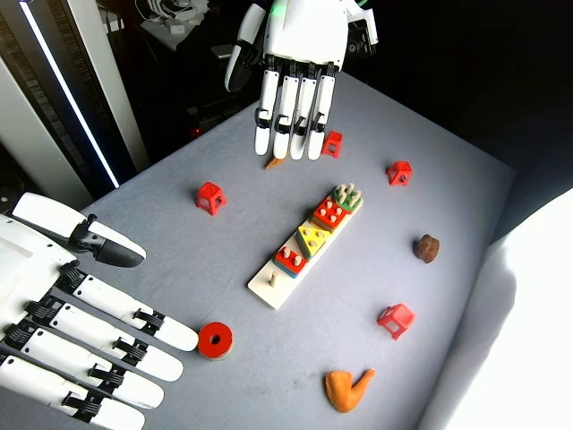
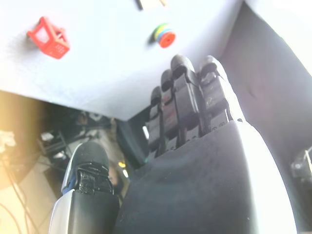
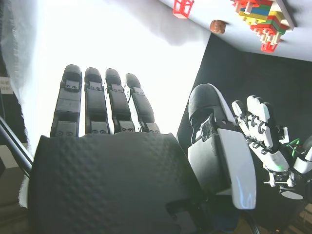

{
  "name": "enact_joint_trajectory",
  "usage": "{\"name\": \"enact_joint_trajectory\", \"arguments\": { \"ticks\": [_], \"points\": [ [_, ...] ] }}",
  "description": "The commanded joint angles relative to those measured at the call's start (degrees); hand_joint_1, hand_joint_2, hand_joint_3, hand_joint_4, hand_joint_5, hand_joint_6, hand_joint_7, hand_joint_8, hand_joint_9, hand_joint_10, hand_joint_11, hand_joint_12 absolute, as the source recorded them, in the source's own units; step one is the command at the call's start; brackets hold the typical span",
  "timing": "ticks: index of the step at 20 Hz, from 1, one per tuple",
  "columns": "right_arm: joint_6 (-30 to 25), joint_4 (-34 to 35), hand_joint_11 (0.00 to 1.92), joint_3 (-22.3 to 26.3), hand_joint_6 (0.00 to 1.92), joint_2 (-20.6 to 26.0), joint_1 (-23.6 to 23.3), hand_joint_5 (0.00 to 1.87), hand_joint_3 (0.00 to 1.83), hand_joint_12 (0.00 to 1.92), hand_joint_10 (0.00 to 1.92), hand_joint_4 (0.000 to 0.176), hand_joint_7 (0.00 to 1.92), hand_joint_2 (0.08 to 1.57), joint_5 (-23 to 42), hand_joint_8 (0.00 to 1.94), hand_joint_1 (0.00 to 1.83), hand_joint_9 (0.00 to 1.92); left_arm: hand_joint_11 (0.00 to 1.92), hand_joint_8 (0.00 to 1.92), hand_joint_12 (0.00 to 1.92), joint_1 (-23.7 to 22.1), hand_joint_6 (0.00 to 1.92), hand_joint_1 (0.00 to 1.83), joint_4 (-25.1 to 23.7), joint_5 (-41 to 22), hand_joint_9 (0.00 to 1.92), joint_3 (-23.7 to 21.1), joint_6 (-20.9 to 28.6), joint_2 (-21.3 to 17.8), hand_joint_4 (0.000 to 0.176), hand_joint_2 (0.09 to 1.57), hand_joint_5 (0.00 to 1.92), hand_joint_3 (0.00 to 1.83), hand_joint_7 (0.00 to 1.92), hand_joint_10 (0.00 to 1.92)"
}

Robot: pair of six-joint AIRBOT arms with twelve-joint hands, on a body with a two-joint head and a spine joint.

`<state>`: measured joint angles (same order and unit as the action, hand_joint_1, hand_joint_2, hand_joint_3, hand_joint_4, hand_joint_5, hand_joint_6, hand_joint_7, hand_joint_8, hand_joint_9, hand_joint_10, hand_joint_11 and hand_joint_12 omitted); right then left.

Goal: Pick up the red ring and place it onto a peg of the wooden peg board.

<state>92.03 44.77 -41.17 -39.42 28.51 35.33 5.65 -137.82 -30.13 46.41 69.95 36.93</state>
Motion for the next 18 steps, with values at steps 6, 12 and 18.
{"name": "enact_joint_trajectory", "arguments": {
  "ticks": [6, 12, 18],
  "points": [
    [0.2, -1.9, 0.0, 0.1, 0.0, 0.2, -0.3, 0.03, 0.02, 0.0, 0.0, 0.0, 0.0, 1.18, 5.8, 0.0, 0.07, 0.0, 0.0, 0.0, 0.0, -0.7, 0.0, 0.0, 1.3, 3.1, 0.0, 0.5, -0.1, 0.2, 0.0, 0.99, 0.0, 0.03, 0.0, 0.0],
    [0.7, -1.9, 0.0, 0.0, 0.0, 0.2, 0.5, 0.03, 0.0, 0.0, 0.0, 0.0, 0.0, 1.17, 5.6, 0.0, 0.13, 0.0, 0.0, 0.0, 0.0, -0.9, 0.0, 0.0, 1.4, 2.8, 0.0, 1.5, 0.0, 0.3, 0.0, 0.99, 0.0, 0.02, 0.0, 0.0],
    [0.6, -1.1, 0.0, -0.5, 0.0, -0.6, 1.7, 0.01, 0.0, 0.0, 0.0, 0.0, 0.0, 1.08, 4.6, 0.0, 0.53, 0.0, 0.0, 0.0, 0.0, 0.0, 0.0, 0.0, 1.4, 2.8, 0.0, 3.7, -1.2, 0.6, 0.0, 0.98, 0.0, 0.02, 0.0, 0.0]
  ]
}}
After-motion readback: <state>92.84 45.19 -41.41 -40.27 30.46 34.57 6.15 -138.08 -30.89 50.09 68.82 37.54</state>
